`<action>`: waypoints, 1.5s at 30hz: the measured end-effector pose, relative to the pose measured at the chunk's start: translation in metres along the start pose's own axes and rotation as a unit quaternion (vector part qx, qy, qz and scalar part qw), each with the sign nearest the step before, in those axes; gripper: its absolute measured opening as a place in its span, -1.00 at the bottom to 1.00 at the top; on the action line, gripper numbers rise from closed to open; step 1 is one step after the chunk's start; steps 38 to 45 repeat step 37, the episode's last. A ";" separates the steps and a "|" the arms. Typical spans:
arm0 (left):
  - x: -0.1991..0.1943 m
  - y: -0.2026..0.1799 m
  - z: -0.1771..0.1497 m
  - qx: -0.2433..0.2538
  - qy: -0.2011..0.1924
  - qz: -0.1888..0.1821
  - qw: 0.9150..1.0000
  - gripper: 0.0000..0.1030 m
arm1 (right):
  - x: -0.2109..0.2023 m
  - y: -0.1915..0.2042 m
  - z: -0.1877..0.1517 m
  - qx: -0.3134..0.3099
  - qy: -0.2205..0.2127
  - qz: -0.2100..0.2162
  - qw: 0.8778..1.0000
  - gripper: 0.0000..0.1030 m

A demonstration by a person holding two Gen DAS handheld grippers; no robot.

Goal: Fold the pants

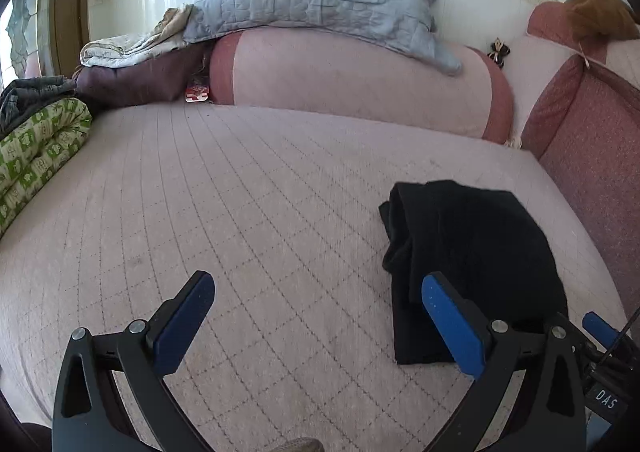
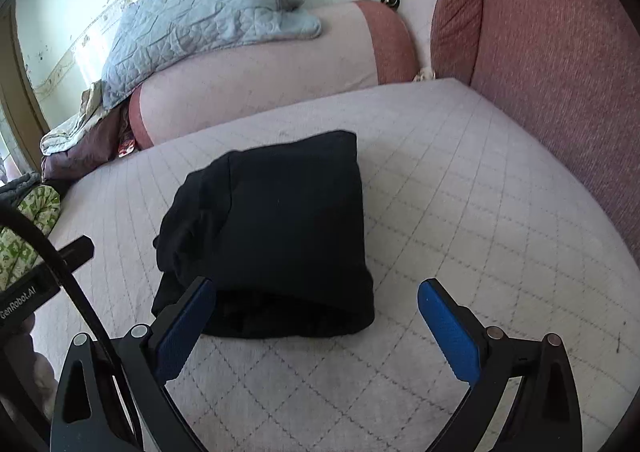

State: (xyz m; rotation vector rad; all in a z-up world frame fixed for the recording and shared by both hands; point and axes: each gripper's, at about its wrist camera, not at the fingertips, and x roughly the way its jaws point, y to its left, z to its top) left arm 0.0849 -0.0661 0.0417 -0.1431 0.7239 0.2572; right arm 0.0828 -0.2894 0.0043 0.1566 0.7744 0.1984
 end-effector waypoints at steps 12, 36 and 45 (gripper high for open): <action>0.007 -0.018 -0.014 0.040 0.034 -0.014 0.999 1.00 | 0.005 0.009 -0.007 -0.016 0.016 0.005 1.000 1.00; 0.027 -0.013 -0.020 0.042 0.083 -0.028 0.995 1.00 | 0.016 0.017 -0.012 -0.036 0.036 -0.005 0.999 1.00; 0.027 -0.014 -0.021 0.043 0.085 -0.032 0.995 1.00 | 0.018 0.017 -0.012 -0.035 0.037 -0.005 0.999 1.00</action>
